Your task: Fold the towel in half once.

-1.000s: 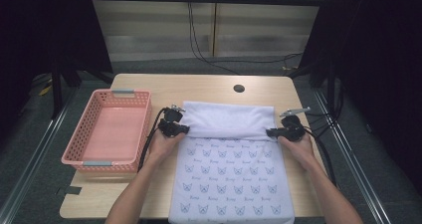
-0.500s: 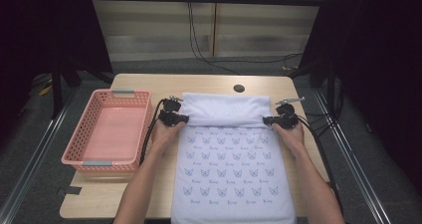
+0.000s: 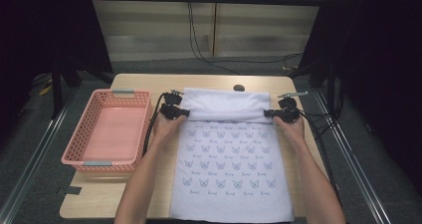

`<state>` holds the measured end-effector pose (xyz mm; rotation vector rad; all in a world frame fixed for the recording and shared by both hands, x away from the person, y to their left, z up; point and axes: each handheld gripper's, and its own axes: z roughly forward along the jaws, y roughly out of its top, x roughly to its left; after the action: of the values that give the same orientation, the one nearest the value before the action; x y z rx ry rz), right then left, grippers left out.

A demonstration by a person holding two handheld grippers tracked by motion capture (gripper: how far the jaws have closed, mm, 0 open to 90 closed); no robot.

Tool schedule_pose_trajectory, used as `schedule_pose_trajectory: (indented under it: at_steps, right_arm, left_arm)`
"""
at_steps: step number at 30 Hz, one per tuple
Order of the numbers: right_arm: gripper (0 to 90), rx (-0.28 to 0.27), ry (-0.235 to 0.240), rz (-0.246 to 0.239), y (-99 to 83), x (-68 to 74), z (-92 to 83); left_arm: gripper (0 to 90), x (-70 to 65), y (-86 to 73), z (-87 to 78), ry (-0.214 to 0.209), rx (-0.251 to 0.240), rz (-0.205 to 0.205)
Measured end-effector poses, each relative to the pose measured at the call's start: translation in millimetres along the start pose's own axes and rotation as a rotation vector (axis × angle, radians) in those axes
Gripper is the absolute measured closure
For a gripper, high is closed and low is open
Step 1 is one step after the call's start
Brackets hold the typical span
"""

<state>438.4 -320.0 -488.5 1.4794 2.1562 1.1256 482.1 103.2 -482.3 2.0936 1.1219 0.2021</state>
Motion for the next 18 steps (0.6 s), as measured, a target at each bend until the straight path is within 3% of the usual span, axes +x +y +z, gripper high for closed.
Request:
schedule_pose_trajectory:
  at_steps: [4, 8, 10, 12, 18]
  right_arm:
    - [86.7, -0.086, 0.028, -0.003, 14.7, -2.2, -25.2]
    - [86.7, -0.151, 0.051, -0.032, 29.8, 0.4, -56.9]
    - [86.7, -0.161, 0.089, -0.049, 35.3, 4.3, -69.6]
    - [86.7, -0.149, 0.066, -0.089, 38.2, 10.4, -81.4]
    - [86.7, -0.193, 0.1, -0.12, 38.5, 21.1, -118.7]
  left_arm:
    - [87.4, -7.1, 8.8, -25.4, -0.041, -0.075, 0.001]
    - [87.3, -17.9, 19.2, -57.7, -0.055, -0.133, 0.067]
    - [87.3, -23.5, 23.2, -69.0, -0.043, -0.135, 0.091]
    - [87.2, -31.2, 23.5, -79.4, -0.059, -0.161, 0.111]
    - [87.2, -45.6, 16.4, -116.4, -0.127, -0.229, 0.133]
